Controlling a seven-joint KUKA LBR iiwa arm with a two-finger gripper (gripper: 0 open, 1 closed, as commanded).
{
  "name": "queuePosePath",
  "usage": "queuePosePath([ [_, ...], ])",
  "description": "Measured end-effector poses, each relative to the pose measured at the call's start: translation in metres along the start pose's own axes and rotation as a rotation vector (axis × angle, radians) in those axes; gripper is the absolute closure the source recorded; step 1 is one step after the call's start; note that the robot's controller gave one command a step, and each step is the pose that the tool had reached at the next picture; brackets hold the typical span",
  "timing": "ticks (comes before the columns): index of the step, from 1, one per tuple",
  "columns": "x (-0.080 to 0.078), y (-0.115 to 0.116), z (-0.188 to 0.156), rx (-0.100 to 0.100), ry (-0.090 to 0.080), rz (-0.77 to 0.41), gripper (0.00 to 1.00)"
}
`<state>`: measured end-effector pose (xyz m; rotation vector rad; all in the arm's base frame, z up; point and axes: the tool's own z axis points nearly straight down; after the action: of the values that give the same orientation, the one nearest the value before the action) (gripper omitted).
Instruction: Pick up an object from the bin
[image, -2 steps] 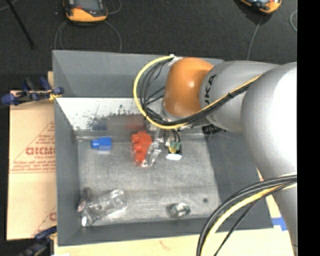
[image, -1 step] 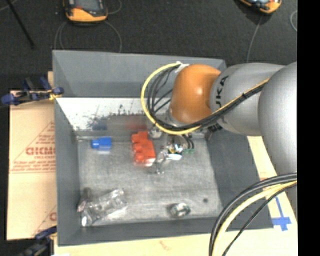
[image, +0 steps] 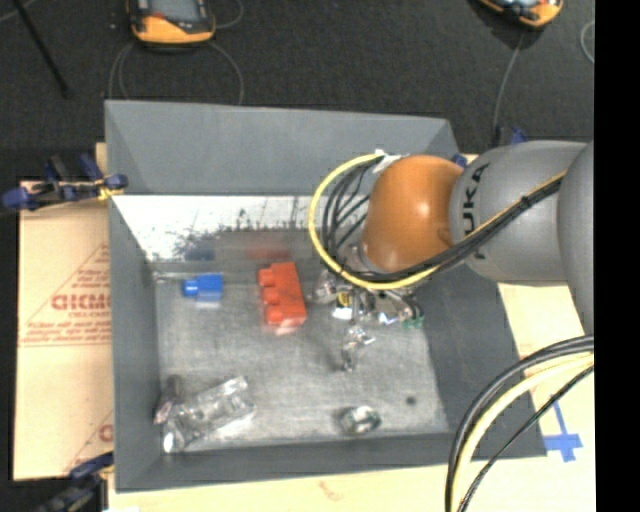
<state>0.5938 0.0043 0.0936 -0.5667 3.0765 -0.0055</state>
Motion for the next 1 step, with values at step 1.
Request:
queuePosePath([
  [1, -0.0589, 0.0752, -0.031, -0.006, 0.002, -0.084, 0.0],
])
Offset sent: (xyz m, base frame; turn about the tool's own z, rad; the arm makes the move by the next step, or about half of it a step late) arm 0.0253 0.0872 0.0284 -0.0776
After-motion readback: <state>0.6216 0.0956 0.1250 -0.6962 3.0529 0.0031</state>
